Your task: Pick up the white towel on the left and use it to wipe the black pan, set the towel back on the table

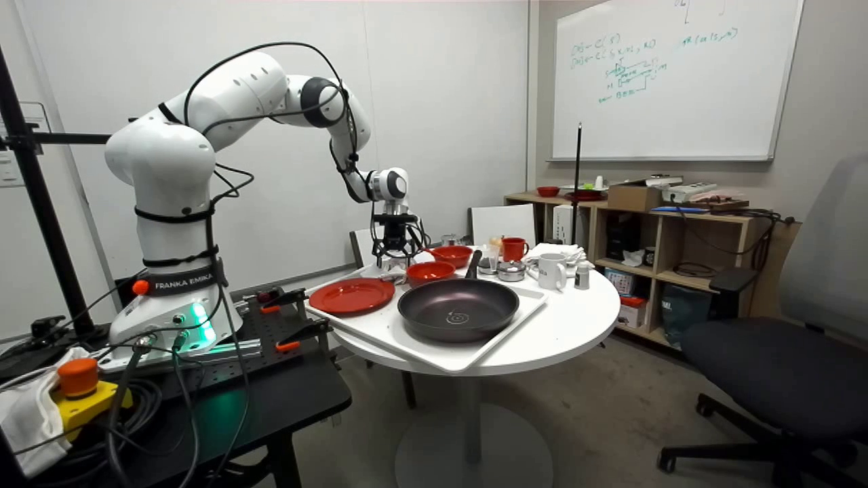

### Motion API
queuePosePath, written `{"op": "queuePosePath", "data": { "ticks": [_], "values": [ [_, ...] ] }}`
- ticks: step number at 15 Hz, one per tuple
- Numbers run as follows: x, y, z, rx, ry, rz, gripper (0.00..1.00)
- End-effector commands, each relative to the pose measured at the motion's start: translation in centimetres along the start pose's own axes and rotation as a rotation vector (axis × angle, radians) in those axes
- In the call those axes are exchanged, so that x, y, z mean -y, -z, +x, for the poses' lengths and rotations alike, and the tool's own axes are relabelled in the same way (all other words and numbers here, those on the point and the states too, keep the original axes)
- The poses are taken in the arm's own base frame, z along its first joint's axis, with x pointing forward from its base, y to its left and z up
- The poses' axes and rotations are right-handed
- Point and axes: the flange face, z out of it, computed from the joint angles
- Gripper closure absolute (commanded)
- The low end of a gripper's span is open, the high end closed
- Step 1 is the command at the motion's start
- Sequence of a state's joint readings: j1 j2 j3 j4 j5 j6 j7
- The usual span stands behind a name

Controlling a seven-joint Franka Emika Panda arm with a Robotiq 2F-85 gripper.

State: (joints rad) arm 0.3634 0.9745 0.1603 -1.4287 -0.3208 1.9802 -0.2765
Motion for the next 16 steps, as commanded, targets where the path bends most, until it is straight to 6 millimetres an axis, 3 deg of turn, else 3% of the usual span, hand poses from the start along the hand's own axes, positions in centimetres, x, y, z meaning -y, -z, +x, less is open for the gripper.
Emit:
{"op": "queuePosePath", "data": {
  "ticks": [1, 16],
  "values": [
    [0.0, -0.1, 1.1, 0.018, 0.034, -0.014, 0.0],
    [0.2, -0.8, 3.0, -0.048, 0.158, -0.003, 0.0]
  ]
}}
